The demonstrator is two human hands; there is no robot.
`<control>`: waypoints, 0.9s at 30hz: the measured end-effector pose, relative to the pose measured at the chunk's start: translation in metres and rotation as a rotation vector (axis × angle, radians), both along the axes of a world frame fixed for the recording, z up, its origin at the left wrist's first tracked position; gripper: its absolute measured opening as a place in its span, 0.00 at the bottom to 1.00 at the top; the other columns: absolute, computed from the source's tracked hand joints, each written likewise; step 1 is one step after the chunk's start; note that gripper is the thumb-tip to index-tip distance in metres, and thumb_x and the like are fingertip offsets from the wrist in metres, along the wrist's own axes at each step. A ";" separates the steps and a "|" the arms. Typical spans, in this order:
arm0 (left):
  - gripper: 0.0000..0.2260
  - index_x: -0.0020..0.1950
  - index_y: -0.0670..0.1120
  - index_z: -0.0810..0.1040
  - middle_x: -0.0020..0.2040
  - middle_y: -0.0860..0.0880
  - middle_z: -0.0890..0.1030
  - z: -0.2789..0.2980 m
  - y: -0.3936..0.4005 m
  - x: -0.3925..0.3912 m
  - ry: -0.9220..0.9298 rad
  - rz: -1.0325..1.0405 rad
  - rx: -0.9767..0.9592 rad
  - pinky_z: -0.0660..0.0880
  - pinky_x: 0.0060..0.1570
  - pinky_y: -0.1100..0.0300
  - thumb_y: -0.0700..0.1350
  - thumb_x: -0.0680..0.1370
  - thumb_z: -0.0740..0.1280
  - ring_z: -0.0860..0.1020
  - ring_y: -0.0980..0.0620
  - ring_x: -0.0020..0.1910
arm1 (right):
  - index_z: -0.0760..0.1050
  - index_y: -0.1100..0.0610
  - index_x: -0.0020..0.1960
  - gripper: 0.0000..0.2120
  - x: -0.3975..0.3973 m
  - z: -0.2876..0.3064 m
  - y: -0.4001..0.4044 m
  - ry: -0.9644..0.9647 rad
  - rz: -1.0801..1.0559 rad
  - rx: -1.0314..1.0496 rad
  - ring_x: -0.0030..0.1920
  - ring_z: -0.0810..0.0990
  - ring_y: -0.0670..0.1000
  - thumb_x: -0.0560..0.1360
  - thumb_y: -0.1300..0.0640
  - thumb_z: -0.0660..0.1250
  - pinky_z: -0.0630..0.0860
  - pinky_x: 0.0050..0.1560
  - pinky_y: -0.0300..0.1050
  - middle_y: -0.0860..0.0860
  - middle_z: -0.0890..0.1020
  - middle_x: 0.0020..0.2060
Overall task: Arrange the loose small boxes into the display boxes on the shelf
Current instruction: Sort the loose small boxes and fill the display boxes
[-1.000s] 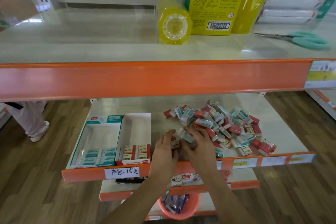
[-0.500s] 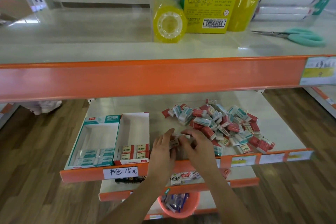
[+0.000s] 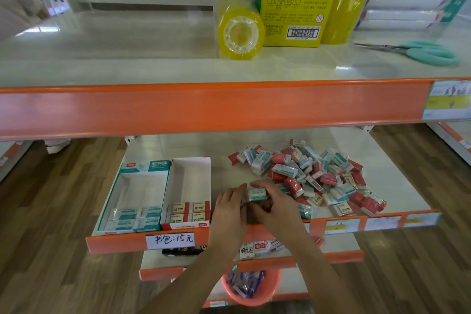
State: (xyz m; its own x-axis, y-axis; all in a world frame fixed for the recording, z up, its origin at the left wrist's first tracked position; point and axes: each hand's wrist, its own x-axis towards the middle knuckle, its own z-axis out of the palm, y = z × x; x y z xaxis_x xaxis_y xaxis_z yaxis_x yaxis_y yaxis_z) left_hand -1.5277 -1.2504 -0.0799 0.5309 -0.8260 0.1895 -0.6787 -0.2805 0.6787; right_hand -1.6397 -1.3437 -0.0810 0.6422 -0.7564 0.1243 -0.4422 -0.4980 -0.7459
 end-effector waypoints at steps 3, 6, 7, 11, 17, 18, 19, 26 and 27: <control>0.21 0.71 0.51 0.66 0.60 0.51 0.75 0.001 0.000 -0.001 0.012 -0.004 0.001 0.69 0.56 0.62 0.39 0.79 0.61 0.70 0.53 0.59 | 0.73 0.42 0.57 0.17 0.000 0.001 0.001 -0.045 -0.003 -0.001 0.44 0.80 0.36 0.71 0.53 0.72 0.76 0.42 0.33 0.36 0.81 0.44; 0.22 0.72 0.53 0.65 0.61 0.52 0.75 0.003 0.000 -0.001 0.057 0.004 -0.004 0.70 0.56 0.62 0.40 0.79 0.61 0.69 0.55 0.60 | 0.71 0.42 0.53 0.15 -0.001 0.003 0.001 -0.097 0.000 0.013 0.45 0.80 0.37 0.71 0.53 0.72 0.76 0.41 0.32 0.36 0.80 0.44; 0.22 0.72 0.53 0.65 0.62 0.52 0.75 0.004 0.000 -0.001 0.072 0.013 -0.010 0.70 0.57 0.63 0.40 0.79 0.61 0.69 0.56 0.60 | 0.70 0.43 0.53 0.14 -0.002 0.005 0.001 -0.116 -0.002 0.018 0.44 0.80 0.38 0.72 0.54 0.71 0.75 0.40 0.32 0.36 0.80 0.44; 0.23 0.72 0.55 0.64 0.63 0.54 0.73 0.007 -0.001 -0.001 0.101 0.033 -0.037 0.70 0.59 0.63 0.39 0.79 0.62 0.68 0.57 0.61 | 0.70 0.43 0.53 0.14 -0.001 0.009 0.003 -0.216 -0.042 0.047 0.46 0.80 0.41 0.74 0.56 0.72 0.73 0.40 0.30 0.38 0.78 0.46; 0.24 0.71 0.56 0.63 0.61 0.55 0.74 0.017 0.004 0.001 0.101 0.027 -0.062 0.70 0.58 0.65 0.39 0.78 0.64 0.70 0.59 0.58 | 0.72 0.43 0.58 0.16 -0.003 0.018 0.002 -0.321 -0.125 0.073 0.56 0.76 0.45 0.75 0.56 0.71 0.75 0.54 0.40 0.40 0.76 0.53; 0.24 0.71 0.56 0.64 0.60 0.54 0.74 0.020 0.005 0.005 0.081 0.024 -0.073 0.71 0.58 0.65 0.40 0.78 0.65 0.70 0.59 0.57 | 0.72 0.44 0.59 0.15 -0.003 0.020 0.001 -0.307 -0.136 0.070 0.56 0.77 0.46 0.75 0.56 0.71 0.76 0.53 0.42 0.42 0.76 0.54; 0.23 0.70 0.56 0.65 0.59 0.54 0.75 0.023 0.006 0.009 0.057 0.021 -0.084 0.71 0.57 0.66 0.41 0.78 0.65 0.70 0.60 0.56 | 0.73 0.46 0.59 0.15 -0.002 0.022 0.000 -0.292 -0.148 0.061 0.56 0.77 0.47 0.75 0.56 0.71 0.76 0.53 0.41 0.45 0.76 0.55; 0.21 0.67 0.56 0.70 0.53 0.53 0.78 0.042 0.027 0.059 -0.089 0.056 -0.052 0.72 0.50 0.63 0.45 0.75 0.69 0.72 0.55 0.56 | 0.77 0.54 0.60 0.15 0.030 0.040 0.011 -0.187 -0.099 -0.019 0.52 0.76 0.43 0.74 0.57 0.71 0.71 0.47 0.28 0.48 0.75 0.55; 0.20 0.66 0.56 0.71 0.54 0.53 0.78 0.042 0.030 0.068 -0.098 0.072 -0.034 0.73 0.50 0.61 0.46 0.75 0.70 0.73 0.55 0.56 | 0.77 0.54 0.60 0.15 0.037 0.041 0.015 -0.185 -0.076 -0.019 0.51 0.77 0.43 0.75 0.57 0.71 0.72 0.47 0.29 0.47 0.75 0.55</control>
